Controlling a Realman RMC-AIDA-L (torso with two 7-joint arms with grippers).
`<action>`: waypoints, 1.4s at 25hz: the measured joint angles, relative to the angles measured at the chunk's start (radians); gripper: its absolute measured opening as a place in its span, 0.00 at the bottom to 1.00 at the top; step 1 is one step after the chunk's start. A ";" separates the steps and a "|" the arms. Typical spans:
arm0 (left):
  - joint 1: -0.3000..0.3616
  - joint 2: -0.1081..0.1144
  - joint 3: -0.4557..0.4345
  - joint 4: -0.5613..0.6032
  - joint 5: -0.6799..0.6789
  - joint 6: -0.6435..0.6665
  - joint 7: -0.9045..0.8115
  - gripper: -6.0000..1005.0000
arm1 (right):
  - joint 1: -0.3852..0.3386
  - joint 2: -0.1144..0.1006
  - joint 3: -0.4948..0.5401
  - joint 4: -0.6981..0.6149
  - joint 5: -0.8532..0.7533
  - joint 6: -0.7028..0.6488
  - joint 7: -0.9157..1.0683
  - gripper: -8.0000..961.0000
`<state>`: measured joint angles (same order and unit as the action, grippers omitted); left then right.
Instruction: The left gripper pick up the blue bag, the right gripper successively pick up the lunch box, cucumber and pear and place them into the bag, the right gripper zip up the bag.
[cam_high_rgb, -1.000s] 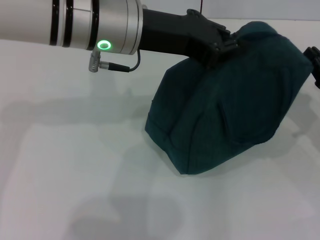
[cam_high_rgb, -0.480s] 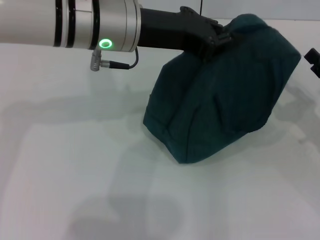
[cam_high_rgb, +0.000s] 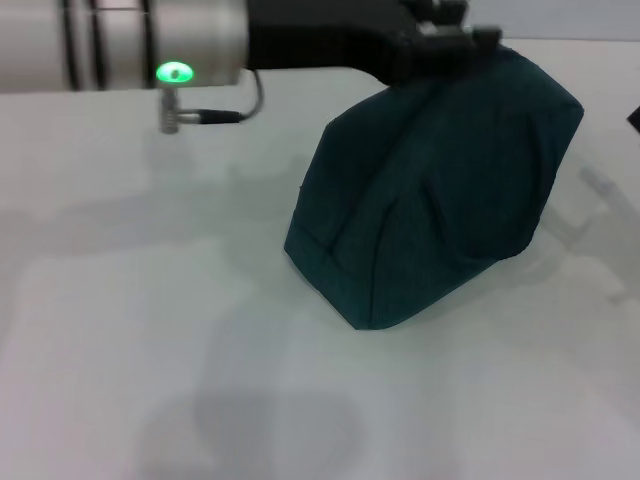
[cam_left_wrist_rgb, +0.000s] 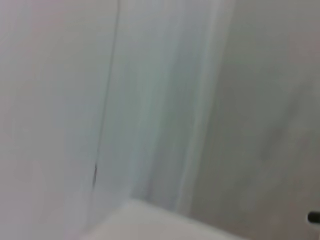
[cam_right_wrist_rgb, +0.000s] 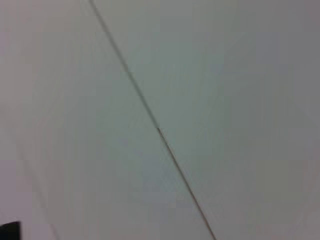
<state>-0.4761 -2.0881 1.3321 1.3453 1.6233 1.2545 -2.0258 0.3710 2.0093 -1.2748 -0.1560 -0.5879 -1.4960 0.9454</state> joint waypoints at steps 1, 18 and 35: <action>0.029 0.000 -0.008 0.012 -0.043 0.004 0.040 0.30 | -0.006 -0.005 0.000 -0.002 0.000 -0.033 -0.004 0.85; 0.325 0.007 -0.200 -0.314 -0.146 0.325 0.575 0.85 | -0.083 -0.096 -0.003 -0.127 -0.493 -0.404 -0.152 0.89; 0.257 0.003 -0.309 -0.704 0.188 0.375 0.826 0.88 | -0.110 -0.052 -0.009 -0.112 -0.735 -0.126 -0.181 0.89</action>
<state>-0.2188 -2.0849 1.0229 0.6415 1.8113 1.6291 -1.1996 0.2610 1.9577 -1.2843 -0.2683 -1.3226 -1.6217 0.7645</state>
